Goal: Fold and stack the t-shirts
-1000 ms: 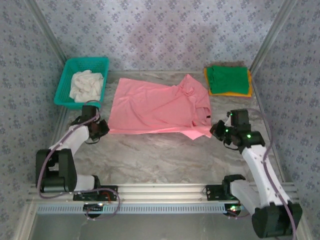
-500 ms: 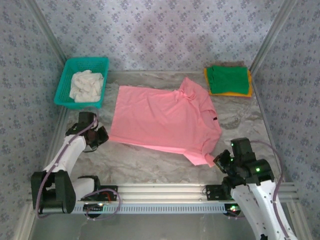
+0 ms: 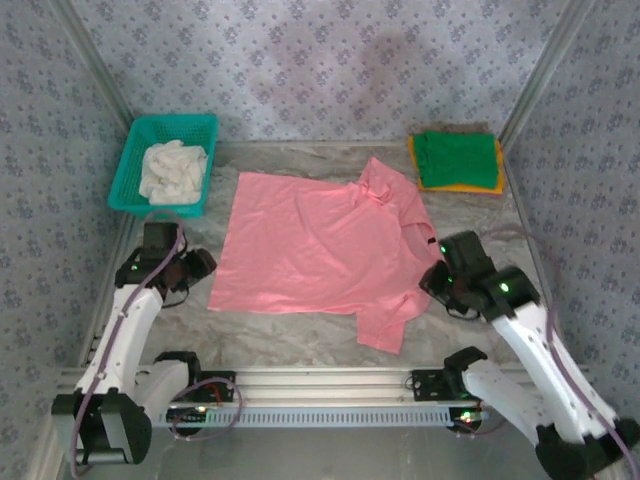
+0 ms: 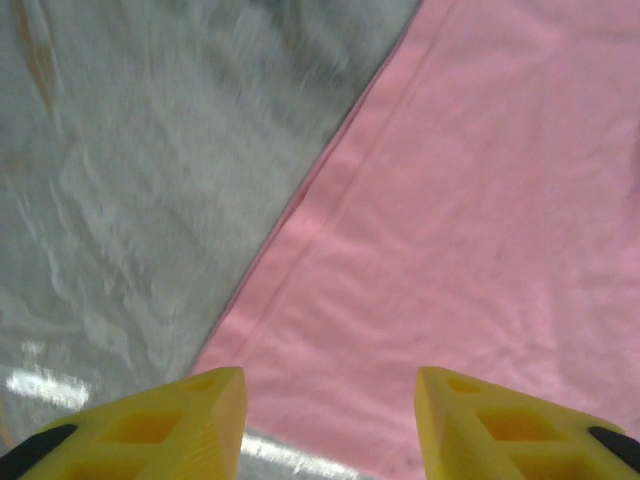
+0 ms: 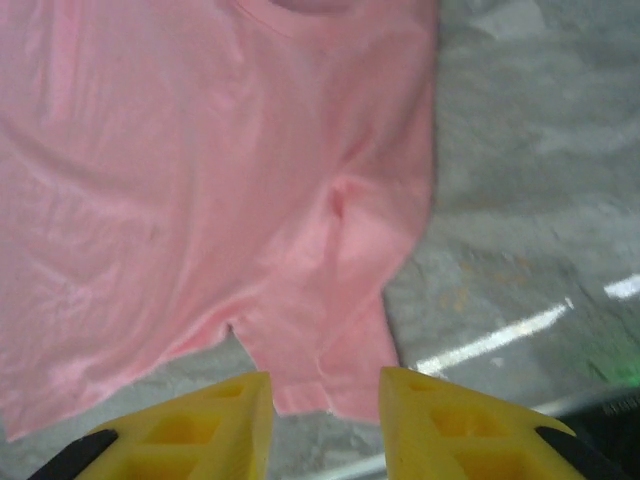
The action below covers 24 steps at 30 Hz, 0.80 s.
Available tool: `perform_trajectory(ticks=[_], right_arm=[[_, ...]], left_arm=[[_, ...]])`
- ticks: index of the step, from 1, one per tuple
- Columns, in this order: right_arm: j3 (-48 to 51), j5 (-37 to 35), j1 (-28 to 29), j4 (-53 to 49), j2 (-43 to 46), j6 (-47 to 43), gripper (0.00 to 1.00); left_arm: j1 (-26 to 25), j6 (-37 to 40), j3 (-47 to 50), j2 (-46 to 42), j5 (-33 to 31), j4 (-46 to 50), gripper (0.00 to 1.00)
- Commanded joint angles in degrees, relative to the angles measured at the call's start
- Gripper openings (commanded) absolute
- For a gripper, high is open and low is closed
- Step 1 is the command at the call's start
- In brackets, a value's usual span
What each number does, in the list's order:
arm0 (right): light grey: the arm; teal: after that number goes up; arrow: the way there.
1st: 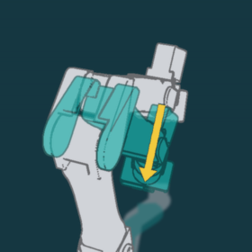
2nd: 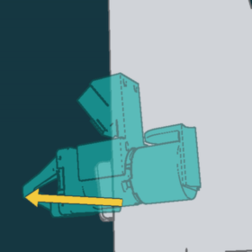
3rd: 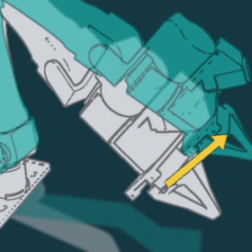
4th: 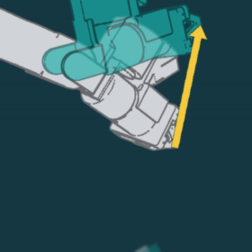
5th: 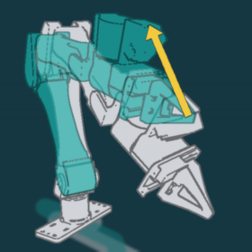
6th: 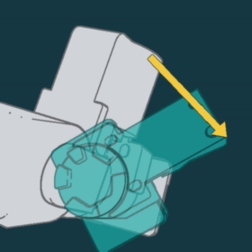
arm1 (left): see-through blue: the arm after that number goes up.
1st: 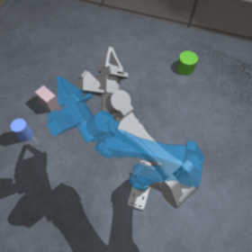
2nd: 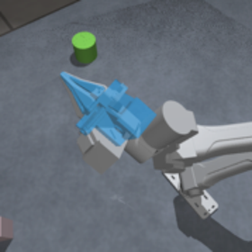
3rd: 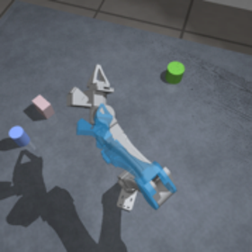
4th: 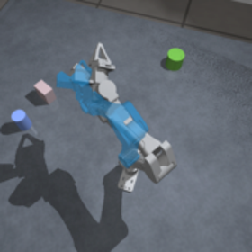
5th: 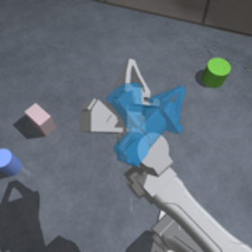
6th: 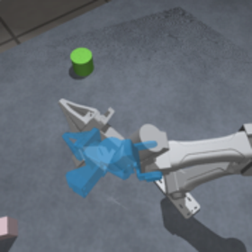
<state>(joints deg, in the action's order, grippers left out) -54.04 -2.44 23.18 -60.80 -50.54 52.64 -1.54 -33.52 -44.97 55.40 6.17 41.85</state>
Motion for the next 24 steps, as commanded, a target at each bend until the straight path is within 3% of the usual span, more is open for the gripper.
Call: perform_trajectory(ticks=[1, 2, 5, 8, 14, 18, 24], right_arm=[[-0.3, 1.7, -3.6, 15.1, -9.4, -9.0, 0.18], [0.3, 5.4, -5.7, 19.4, -13.0, -10.0, 0.12], [-0.3, 11.3, -10.6, 28.2, -24.9, -12.6, 0.08], [-9.8, 11.2, -12.4, 28.2, -38.1, -21.1, 0.08], [-25.3, 10.4, -12.4, 31.4, -57.9, -24.0, 0.02], [-31.8, 12.8, -12.9, 32.5, -66.8, -23.4, 0.00], [-29.7, 12.2, -13.2, 33.4, -67.8, -21.2, 0.00]], left_arm=[[-1.2, 2.4, -5.0, 8.3, 0.3, -5.1, 0.46], [-1.6, 2.8, -5.8, 12.0, 2.0, -7.5, 0.44], [-4.1, 3.7, -7.0, 21.0, 1.7, -15.8, 0.40], [-4.8, 3.4, -8.9, 29.6, 1.9, -22.5, 0.40], [-5.8, 4.6, -17.1, 45.8, 3.0, -25.4, 0.36], [-5.5, 3.2, -15.2, 49.1, 1.4, -26.4, 0.34], [-4.9, -3.1, -4.4, 46.0, 2.1, -29.5, 0.31]])
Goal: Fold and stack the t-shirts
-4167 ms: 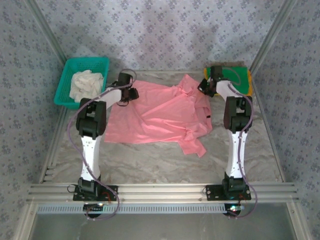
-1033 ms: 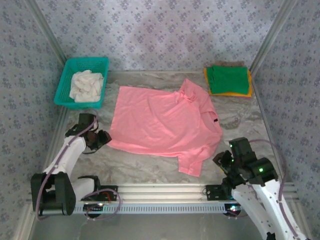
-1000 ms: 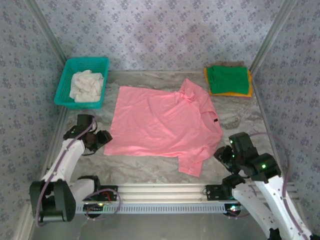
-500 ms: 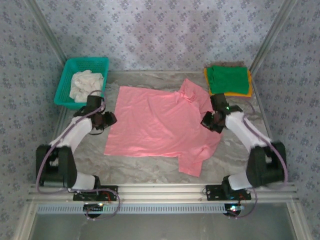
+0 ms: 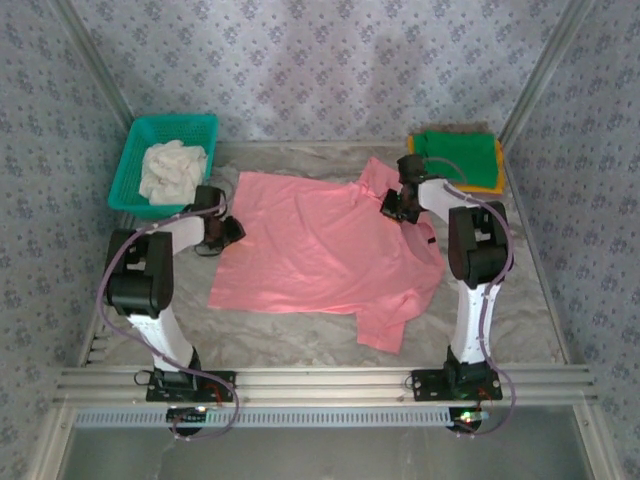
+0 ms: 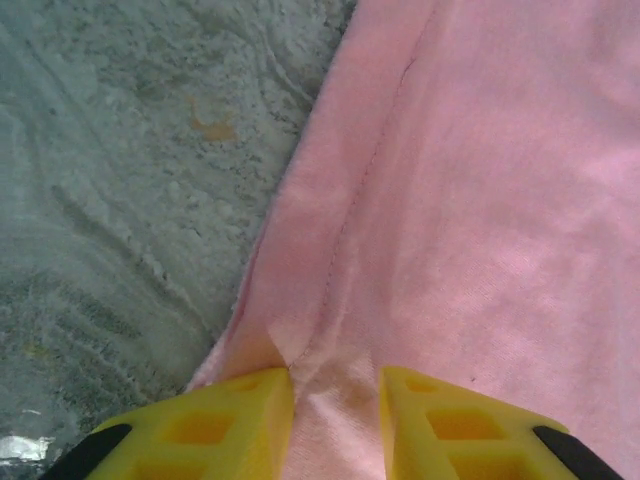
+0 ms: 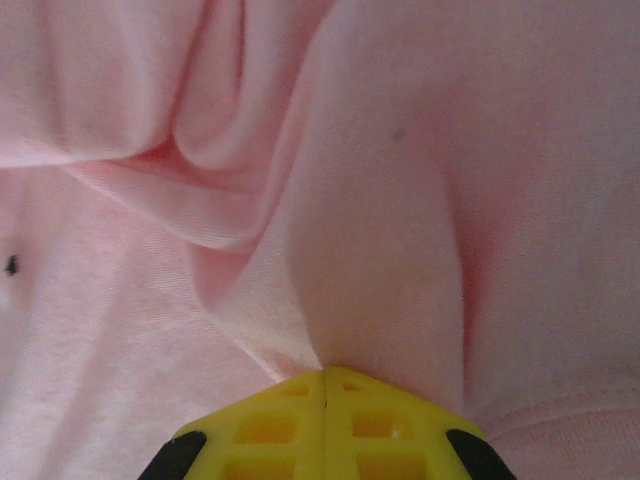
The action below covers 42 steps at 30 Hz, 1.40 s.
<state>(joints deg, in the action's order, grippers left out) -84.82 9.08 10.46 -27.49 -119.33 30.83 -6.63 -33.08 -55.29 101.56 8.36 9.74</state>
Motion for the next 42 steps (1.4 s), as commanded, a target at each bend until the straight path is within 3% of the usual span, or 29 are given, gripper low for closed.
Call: perform_trajectory(ticks=[1, 7, 12, 18, 24, 28, 33, 39, 42], right_arm=[[3.1, 0.6, -0.6, 0.8, 2.1, 1.1, 0.01], [14.6, 1.9, -0.6, 3.2, 9.2, 3.0, 0.02], [19.3, 4.1, -0.2, 4.6, 14.0, 3.4, 0.10], [6.2, 5.9, -1.1, 0.1, 14.2, 1.2, 0.25], [-10.2, 9.2, -0.9, -3.9, 3.8, -2.0, 0.31], [-22.7, -1.2, 3.4, -15.7, -3.0, -11.9, 0.41], [-34.8, -5.8, 4.2, -23.8, -12.2, -16.6, 0.51], [-48.8, -8.4, 5.0, -27.4, -23.2, -22.5, 0.51], [-55.5, -9.8, 4.2, -25.2, -28.2, -24.5, 0.43]], left_arm=[[0.2, -4.7, 8.1, -1.6, -0.3, 2.7, 0.30], [0.2, -11.4, 19.9, -15.8, -3.8, 6.3, 0.27], [0.3, -8.5, 18.6, -23.4, -8.5, 10.8, 0.33], [0.3, -1.5, 3.4, -16.2, -9.3, 12.7, 0.37], [-2.1, -0.2, -8.6, -6.9, -6.5, 10.9, 0.40], [-4.1, -0.2, -9.9, -4.1, -5.6, 10.3, 0.41], [-4.4, 0.5, -7.5, -3.3, -5.3, 8.9, 0.43], [-4.4, 2.1, -7.1, -1.2, -5.5, 8.6, 0.44], [-4.4, 2.4, -7.7, -0.2, -4.9, 8.4, 0.44]])
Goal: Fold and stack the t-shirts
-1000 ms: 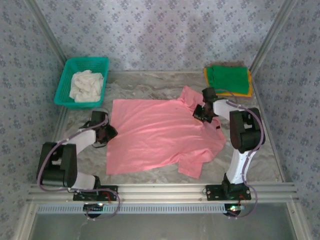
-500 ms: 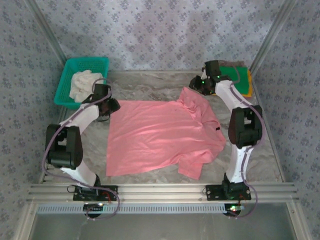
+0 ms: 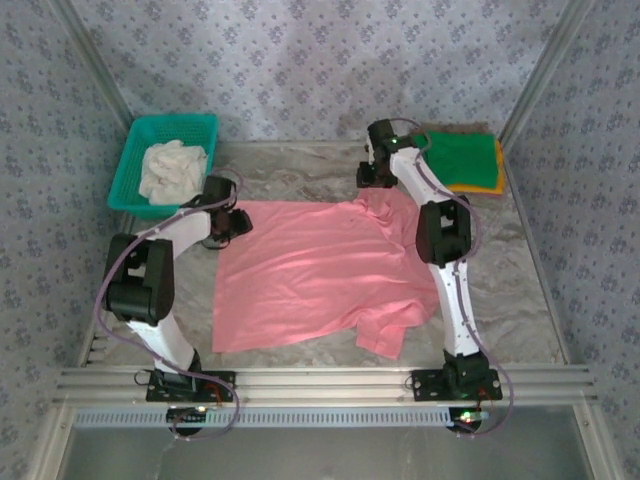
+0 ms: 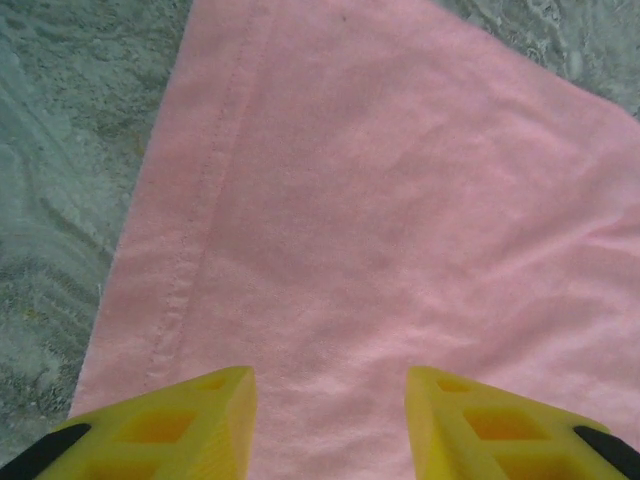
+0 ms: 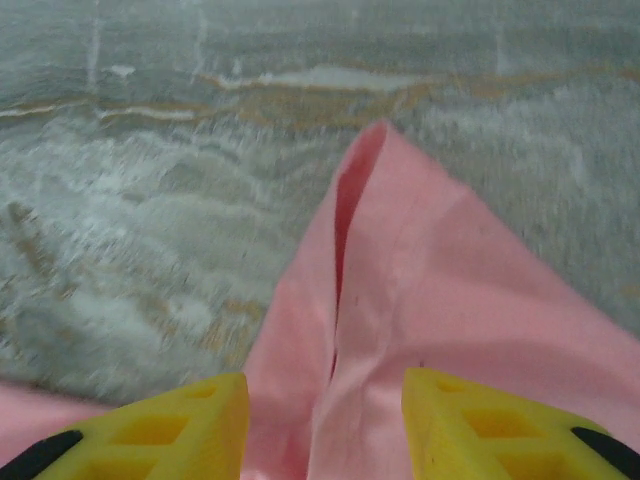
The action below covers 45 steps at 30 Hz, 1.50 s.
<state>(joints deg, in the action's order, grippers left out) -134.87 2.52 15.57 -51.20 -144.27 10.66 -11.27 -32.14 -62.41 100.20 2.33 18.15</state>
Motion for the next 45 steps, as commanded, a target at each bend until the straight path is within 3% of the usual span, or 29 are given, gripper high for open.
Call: perform_trajectory(ticks=[1, 4, 10, 12, 16, 24, 32, 39, 45], right_arm=[[-6.1, -4.2, -1.0, 0.0, -3.9, -4.9, 0.43], [-5.3, -7.1, -1.1, 6.0, -4.9, -7.7, 0.56], [-10.7, -5.0, -1.8, 5.5, -10.5, -9.0, 0.51], [-11.4, -4.5, -1.6, 4.2, -11.2, -8.8, 0.41], [-10.6, -2.7, -1.3, 4.0, -11.2, -7.9, 0.37], [-11.6, -4.5, -3.2, 6.9, -9.5, -6.6, 0.00], [-11.6, -4.5, -6.6, 10.3, -4.3, -3.5, 0.00], [-11.5, -5.1, -10.7, 12.2, -3.8, 5.7, 0.00], [-10.6, -1.2, -12.0, 16.3, -3.2, 10.0, 0.00]], left_arm=[[0.2, 1.6, -0.8, 1.4, 1.3, 0.0, 0.44], [0.2, 1.5, -1.0, 2.0, 1.8, -0.4, 0.44], [0.2, 1.7, -0.5, 2.7, 1.7, -0.6, 0.44], [0.2, 1.7, -0.7, 3.2, 1.9, -0.6, 0.44], [0.2, 1.4, -0.9, 3.9, 2.3, -1.0, 0.44], [0.4, 1.2, -0.9, 5.6, 2.0, -1.8, 0.44], [2.0, -0.5, 1.6, 6.7, 2.3, -3.3, 0.44], [2.4, -0.6, 1.8, 7.5, 2.5, -3.6, 0.43], [2.5, -0.2, 1.3, 8.2, 2.3, -3.6, 0.43]])
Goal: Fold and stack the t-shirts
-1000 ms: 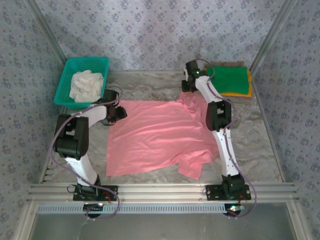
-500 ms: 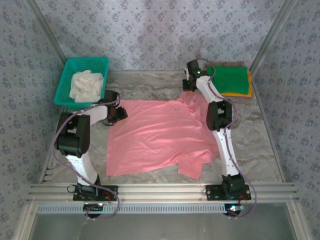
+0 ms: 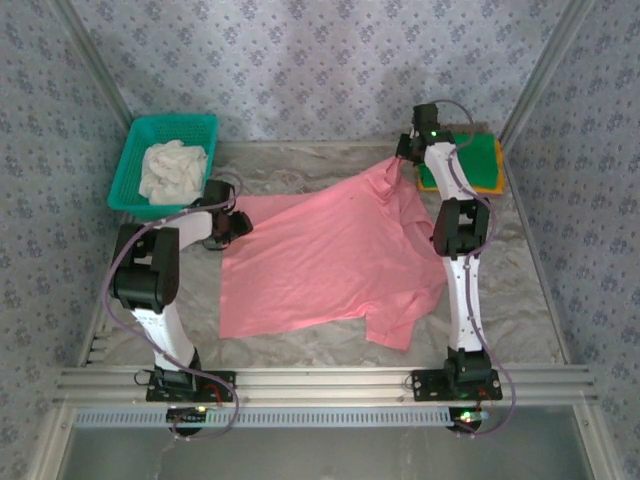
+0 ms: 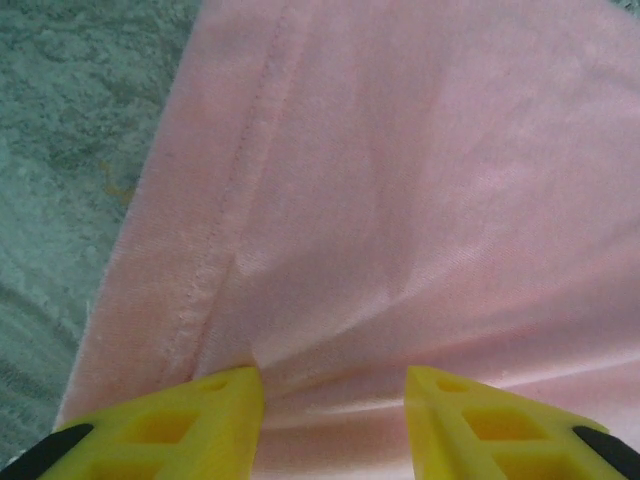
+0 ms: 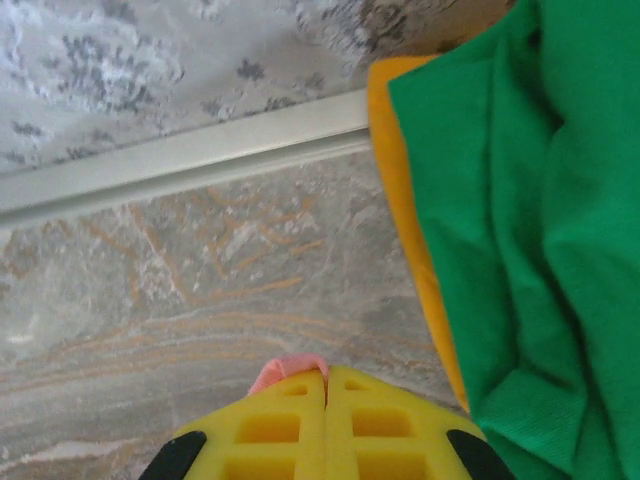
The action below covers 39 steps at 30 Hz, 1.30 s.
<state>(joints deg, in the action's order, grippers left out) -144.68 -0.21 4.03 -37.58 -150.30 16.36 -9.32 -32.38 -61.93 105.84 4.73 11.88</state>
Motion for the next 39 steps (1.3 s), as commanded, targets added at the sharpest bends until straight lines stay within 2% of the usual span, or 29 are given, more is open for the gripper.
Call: perform_trajectory(ticks=[1, 2, 3, 4, 6, 8, 12, 17, 19, 21, 28, 34, 36, 39], right_arm=[[-0.7, 2.1, -0.5, 2.8, 3.0, 4.9, 0.00], [-0.7, 2.7, -0.6, 2.9, 3.0, 5.6, 0.05], [-0.7, 3.8, -0.7, 2.9, 3.0, 6.3, 0.21], [-0.8, 5.3, -0.9, 2.9, 3.0, 6.8, 0.28], [-0.8, 7.6, -1.1, 2.3, 3.8, 8.0, 0.29], [1.2, 9.7, -1.3, 1.0, 5.7, 8.4, 0.36], [16.5, 13.0, -2.0, 7.6, 14.5, 11.7, 0.43], [26.7, 19.9, 0.7, 9.2, 19.1, 10.0, 0.44], [28.8, 20.8, 2.4, 9.1, 19.6, 9.3, 0.35], [28.6, 22.4, 3.0, 8.2, 18.7, 9.1, 0.33], [25.6, 19.4, 5.5, 0.7, 14.1, 2.2, 0.49], [23.0, 15.7, 6.0, -2.8, 10.4, -2.7, 0.52], [23.0, 15.5, 6.3, -2.9, 9.9, -3.4, 0.50], [21.9, 16.5, 5.9, -3.0, 8.5, -2.6, 0.32]], left_arm=[[0.5, 0.0, 0.8, 2.7, -0.1, 2.5, 0.43], [0.5, 0.0, 0.8, 2.8, 0.1, 2.2, 0.43], [0.5, 0.0, 0.8, 2.9, 0.0, 2.0, 0.43], [0.5, 0.0, 0.8, 3.0, 0.1, 2.0, 0.43], [0.4, 0.2, 0.4, 3.3, 0.1, 2.3, 0.44], [0.4, 0.3, 0.3, 3.5, 0.3, 2.2, 0.43], [0.2, 0.4, 0.2, 3.3, 0.3, 2.3, 0.44], [-0.8, 1.2, -0.8, 1.8, -1.3, 3.6, 0.45], [-0.9, 1.3, -0.9, 1.3, -1.1, 3.2, 0.45], [-1.0, 1.4, -1.4, 1.6, -0.9, 3.4, 0.45], [-1.0, 1.6, -0.4, 1.3, -0.6, 3.4, 0.45], [-1.0, 1.7, -0.3, 1.5, 0.0, 3.4, 0.45], [-1.0, 1.9, -0.3, 1.4, 0.0, 3.5, 0.46], [-1.0, 2.2, -0.7, 1.6, -0.1, 3.8, 0.46]])
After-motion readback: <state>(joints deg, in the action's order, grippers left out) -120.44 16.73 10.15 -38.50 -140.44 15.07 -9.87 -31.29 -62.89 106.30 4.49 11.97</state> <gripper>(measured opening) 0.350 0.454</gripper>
